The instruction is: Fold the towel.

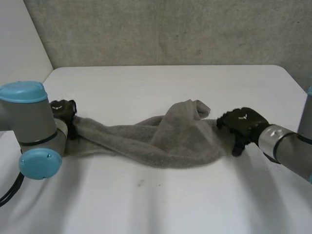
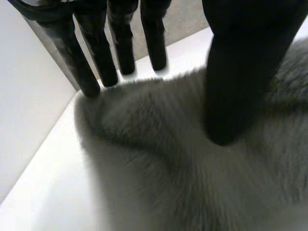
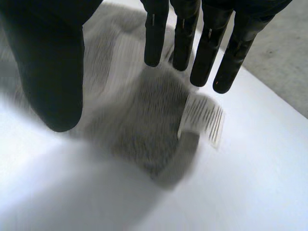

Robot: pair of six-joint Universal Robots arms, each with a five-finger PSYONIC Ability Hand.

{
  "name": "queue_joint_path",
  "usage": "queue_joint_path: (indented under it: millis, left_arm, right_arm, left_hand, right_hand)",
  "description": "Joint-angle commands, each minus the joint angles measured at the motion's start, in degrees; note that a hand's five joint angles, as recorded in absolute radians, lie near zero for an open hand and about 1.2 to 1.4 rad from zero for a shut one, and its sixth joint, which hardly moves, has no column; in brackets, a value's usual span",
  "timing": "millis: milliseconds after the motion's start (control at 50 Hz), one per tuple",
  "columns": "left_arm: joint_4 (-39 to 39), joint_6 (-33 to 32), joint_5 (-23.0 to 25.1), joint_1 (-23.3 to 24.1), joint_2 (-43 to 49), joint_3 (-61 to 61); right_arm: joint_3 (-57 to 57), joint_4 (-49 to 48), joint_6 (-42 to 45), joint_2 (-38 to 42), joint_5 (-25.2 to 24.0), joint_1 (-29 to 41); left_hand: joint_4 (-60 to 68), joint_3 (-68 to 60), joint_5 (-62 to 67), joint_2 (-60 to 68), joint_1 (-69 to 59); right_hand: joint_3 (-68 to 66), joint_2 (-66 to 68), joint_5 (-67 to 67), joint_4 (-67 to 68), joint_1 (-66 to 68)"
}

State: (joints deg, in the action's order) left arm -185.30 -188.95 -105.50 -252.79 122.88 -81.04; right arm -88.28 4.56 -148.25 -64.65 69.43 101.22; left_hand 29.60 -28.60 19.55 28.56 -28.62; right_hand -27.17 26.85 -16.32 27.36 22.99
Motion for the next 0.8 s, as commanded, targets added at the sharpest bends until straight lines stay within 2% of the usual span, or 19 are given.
queue_joint_path:
  millis: [20,100,200,280,420,540,580,600,620,660,800]
  left_arm:
    - [0.29,0.07,2.66,0.89,-2.63,-3.94]
    - [0.11,0.07,5.39,0.81,-7.11,-8.58]
    - [0.02,0.33,6.62,0.46,-11.51,-13.77]
    - [0.11,0.42,7.59,0.37,-14.07,-17.22]
    - [0.29,1.47,12.42,0.28,-20.65,-25.29]
    - [0.46,4.46,13.75,0.01,-23.04,-27.85]
    - [0.55,5.7,13.83,-0.16,-23.74,-28.56]
    - [0.55,6.74,13.92,-0.6,-24.17,-29.34]
    - [0.55,7.1,14.1,-1.04,-24.27,-29.96]
    - [0.46,7.19,14.27,-1.39,-24.18,-30.4]
    - [-0.15,7.28,14.36,-2.45,-22.95,-30.75]
  right_arm:
    - [-3.91,-3.07,11.22,1.45,-8.43,-3.48]
    - [-3.74,-8.06,11.4,4.08,-8.87,-3.83]
    - [-3.48,-11.85,11.93,6.02,-8.78,-3.75]
    - [-2.42,-15.19,11.84,7.95,-8.35,-3.48]
    - [-1.11,-17.57,11.93,10.5,-6.24,-3.13]
    - [-0.66,-17.48,12.37,11.38,-6.15,-3.13]
    - [-0.66,-17.48,12.45,11.38,-5.97,-3.22]
    - [-0.58,-17.48,12.54,11.38,-5.89,-3.22]
    - [-0.57,-17.48,12.54,11.38,-5.88,-3.22]
    - [0.12,-17.4,12.19,11.12,-5.71,-3.22]
    - [-0.04,-16.17,10.7,6.22,-3.26,-2.96]
  left_hand:
    - [-17.53,16.54,-17.49,-16.49,16.55]
    - [-17.03,16.04,-16.99,-15.99,16.05]
    - [-16.02,15.03,-15.98,-14.99,15.04]
    - [-15.51,14.52,-15.47,-14.48,14.53]
    - [-11.64,10.65,-11.6,-10.61,10.66]
    - [-11.64,10.65,-11.6,-10.61,10.66]
    - [-11.31,10.31,-11.26,-10.27,10.33]
    - [-9.14,8.15,-9.1,-8.11,8.16]
    - [-6.62,5.63,-6.58,-5.59,5.64]
    - [-5.76,4.77,-5.72,-4.73,4.78]
    - [-1.89,0.89,-1.84,-0.85,0.91]
  right_hand:
    - [-6.97,7.28,-7.81,6.78,11.15]
    - [-13.51,13.82,-14.35,13.31,17.69]
    - [-18.9,19.21,-19.74,18.71,23.08]
    - [-31.84,32.15,-32.68,31.65,36.02]
    - [-29.19,29.51,-30.04,29.0,33.38]
    - [-20.61,20.93,-21.45,20.42,24.79]
    - [-22.44,22.76,-23.29,22.25,26.63]
    - [-28.27,28.59,-29.12,28.08,32.46]
    - [-28.33,28.65,-29.18,28.14,32.52]
    - [-52.71,53.03,-53.56,52.52,56.9]
    - [-52.83,53.15,-53.68,52.64,57.01]
